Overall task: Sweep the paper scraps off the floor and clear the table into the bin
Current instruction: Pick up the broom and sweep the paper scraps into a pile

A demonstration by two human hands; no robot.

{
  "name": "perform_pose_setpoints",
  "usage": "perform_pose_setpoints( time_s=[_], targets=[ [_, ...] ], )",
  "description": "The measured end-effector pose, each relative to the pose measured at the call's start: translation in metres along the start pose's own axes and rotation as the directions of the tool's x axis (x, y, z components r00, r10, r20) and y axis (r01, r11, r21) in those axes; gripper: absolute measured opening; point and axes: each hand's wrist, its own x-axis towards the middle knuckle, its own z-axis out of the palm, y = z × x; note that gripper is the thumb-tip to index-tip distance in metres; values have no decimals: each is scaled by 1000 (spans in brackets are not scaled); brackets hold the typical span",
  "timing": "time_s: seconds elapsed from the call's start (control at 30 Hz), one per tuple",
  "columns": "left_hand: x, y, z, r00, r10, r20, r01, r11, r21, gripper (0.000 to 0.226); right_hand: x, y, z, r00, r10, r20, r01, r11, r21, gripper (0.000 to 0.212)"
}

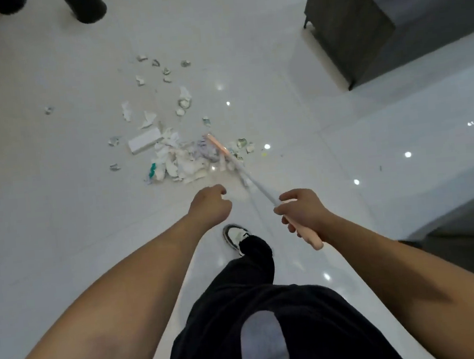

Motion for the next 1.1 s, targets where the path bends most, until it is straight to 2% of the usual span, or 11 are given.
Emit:
perform_pose_setpoints(
  time_s=[0.07, 0.1, 0.13, 0.23, 0.37, 0.53, 0.63, 0.73, 0.8, 0.93, 1.1],
  targets=[
    [-16, 4, 12, 997, 54, 63, -60, 994, 93, 49, -18, 28, -3, 998, 39, -48, -35, 996, 85, 26],
    [-20, 3, 16, 993, 71, 94, -84, 986, 144, 49, -22, 41, -4, 996, 68, -64, -60, 991, 123, 50],
    [-23, 2, 17, 990, 83, 112, -103, 977, 184, 48, -26, 48, -4, 993, 71, -92, -57, 988, 144, 36],
    [-22, -2, 10, 989, 103, 109, -128, 960, 249, 48, -22, 52, -4, 968, 138, -209, -86, 967, 241, 15],
    [-4, -15, -18, 991, 110, 71, -124, 959, 254, 47, -2, 38, 1, 932, 208, -298, -105, 938, 329, 4],
    [40, -45, -58, 995, 87, 48, -93, 982, 167, 49, 45, -7, 20, 915, 278, -293, -154, 911, 384, 25],
    [66, -74, -82, 995, 44, 91, -57, 988, 145, 49, 71, -48, 56, 919, 302, -255, -156, 871, 466, 24],
    [87, -107, -111, 993, -3, 120, -13, 991, 135, 49, 82, -96, 111, 932, 310, -189, -185, 853, 487, 8],
    [102, -127, -134, 991, -37, 127, 20, 991, 133, 49, 89, -126, 151, 935, 327, -136, -210, 820, 532, 11],
    [133, -156, -176, 993, -83, 88, 74, 992, 103, 50, 100, -187, 216, 932, 362, 24, -292, 709, 642, 10],
    [156, -175, -203, 995, -71, 75, 69, 997, 32, 50, 116, -241, 247, 924, 307, 227, -380, 681, 625, 14]
  ],
)
